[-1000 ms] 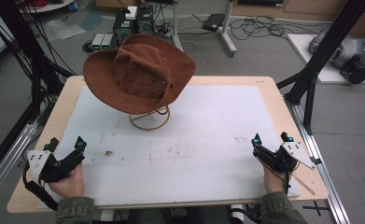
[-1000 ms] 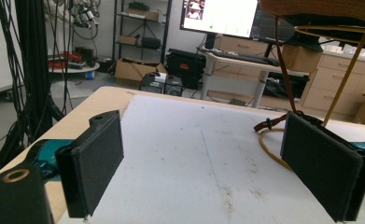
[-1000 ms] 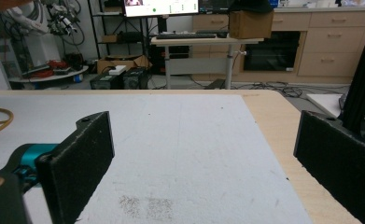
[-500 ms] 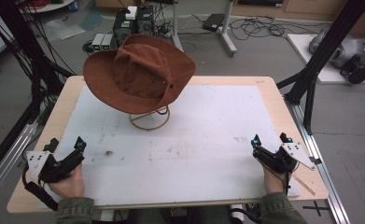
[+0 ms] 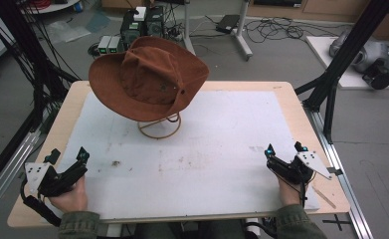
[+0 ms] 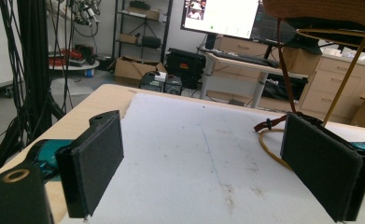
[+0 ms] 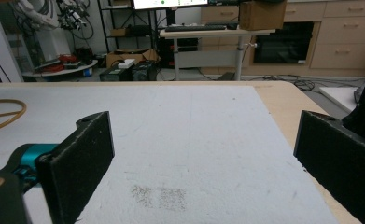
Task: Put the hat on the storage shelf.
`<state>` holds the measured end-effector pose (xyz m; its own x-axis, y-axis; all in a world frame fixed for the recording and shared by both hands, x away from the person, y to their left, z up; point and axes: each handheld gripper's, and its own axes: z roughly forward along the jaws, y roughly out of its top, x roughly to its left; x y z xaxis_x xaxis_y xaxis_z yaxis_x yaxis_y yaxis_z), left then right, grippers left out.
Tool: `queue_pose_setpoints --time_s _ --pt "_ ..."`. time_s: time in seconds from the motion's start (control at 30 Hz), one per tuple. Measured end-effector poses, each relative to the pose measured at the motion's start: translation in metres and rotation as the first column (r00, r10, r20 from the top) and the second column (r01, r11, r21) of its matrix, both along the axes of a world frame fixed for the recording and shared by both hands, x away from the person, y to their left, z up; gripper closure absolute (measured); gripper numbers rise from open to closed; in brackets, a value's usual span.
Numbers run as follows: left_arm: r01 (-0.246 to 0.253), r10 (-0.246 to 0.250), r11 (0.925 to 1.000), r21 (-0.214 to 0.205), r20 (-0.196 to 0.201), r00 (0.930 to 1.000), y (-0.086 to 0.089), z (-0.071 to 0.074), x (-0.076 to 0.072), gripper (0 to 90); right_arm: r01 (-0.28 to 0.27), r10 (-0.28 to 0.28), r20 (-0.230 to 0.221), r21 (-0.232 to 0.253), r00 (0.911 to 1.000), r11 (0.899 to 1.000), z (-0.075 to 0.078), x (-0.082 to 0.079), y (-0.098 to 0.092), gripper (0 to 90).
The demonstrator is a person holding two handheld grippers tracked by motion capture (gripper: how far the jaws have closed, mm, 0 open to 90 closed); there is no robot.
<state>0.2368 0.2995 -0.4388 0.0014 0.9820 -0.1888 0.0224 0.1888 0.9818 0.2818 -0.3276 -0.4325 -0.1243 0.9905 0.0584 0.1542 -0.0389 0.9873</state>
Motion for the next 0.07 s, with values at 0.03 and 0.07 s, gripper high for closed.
queue_pose_setpoints --time_s 0.03,0.07 --pt "0.001 -0.001 1.0 -0.003 -0.001 1.0 0.0004 0.0 -0.0001 13.5 0.001 -0.001 -0.003 0.002 1.0 1.0 -0.0002 0.0002 0.0 4.2" --pt "0.0 0.0 1.0 -0.003 0.0 1.0 0.0007 -0.0001 0.0 13.5 0.001 -0.001 -0.002 0.001 1.0 1.0 -0.0003 0.0005 -0.0003 4.2"
